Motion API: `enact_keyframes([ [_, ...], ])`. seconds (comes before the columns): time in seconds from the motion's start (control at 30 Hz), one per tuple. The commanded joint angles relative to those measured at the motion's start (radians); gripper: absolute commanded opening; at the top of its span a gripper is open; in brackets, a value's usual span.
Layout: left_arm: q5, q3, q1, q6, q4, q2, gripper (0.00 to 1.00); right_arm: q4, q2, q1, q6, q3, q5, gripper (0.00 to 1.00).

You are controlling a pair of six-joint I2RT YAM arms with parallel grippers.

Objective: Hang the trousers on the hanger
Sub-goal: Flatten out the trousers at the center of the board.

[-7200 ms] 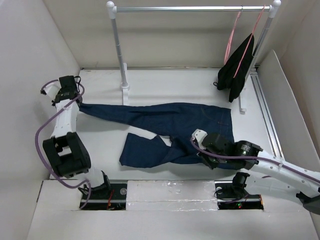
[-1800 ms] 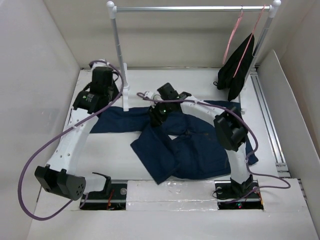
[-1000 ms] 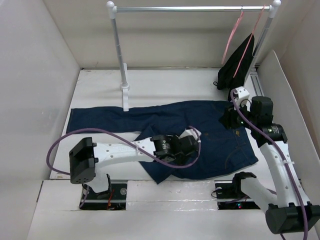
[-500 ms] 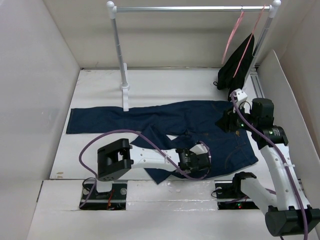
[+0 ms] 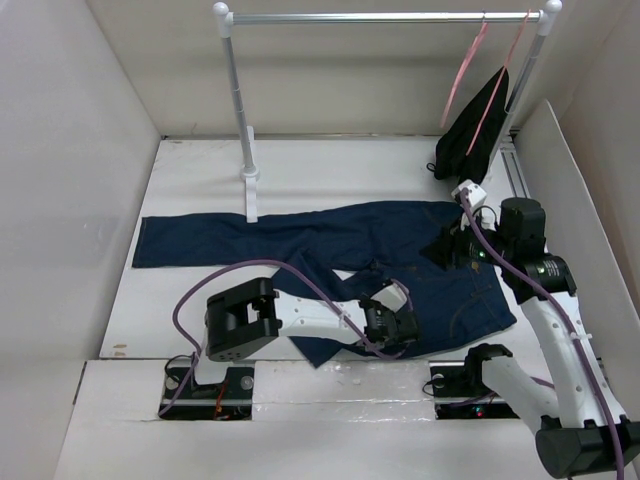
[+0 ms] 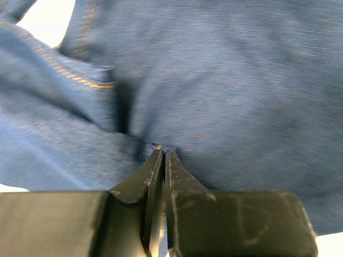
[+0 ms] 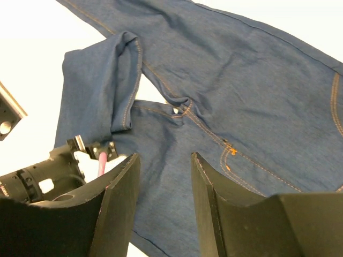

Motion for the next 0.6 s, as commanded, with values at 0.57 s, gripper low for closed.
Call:
enact_keyframes([
  [0.57,-0.121,-0.129,0.764,-0.045,-0.138,-0.866,0.00,0.140,0.026,0.061,0.043,-0.061,-0.003,0.48],
])
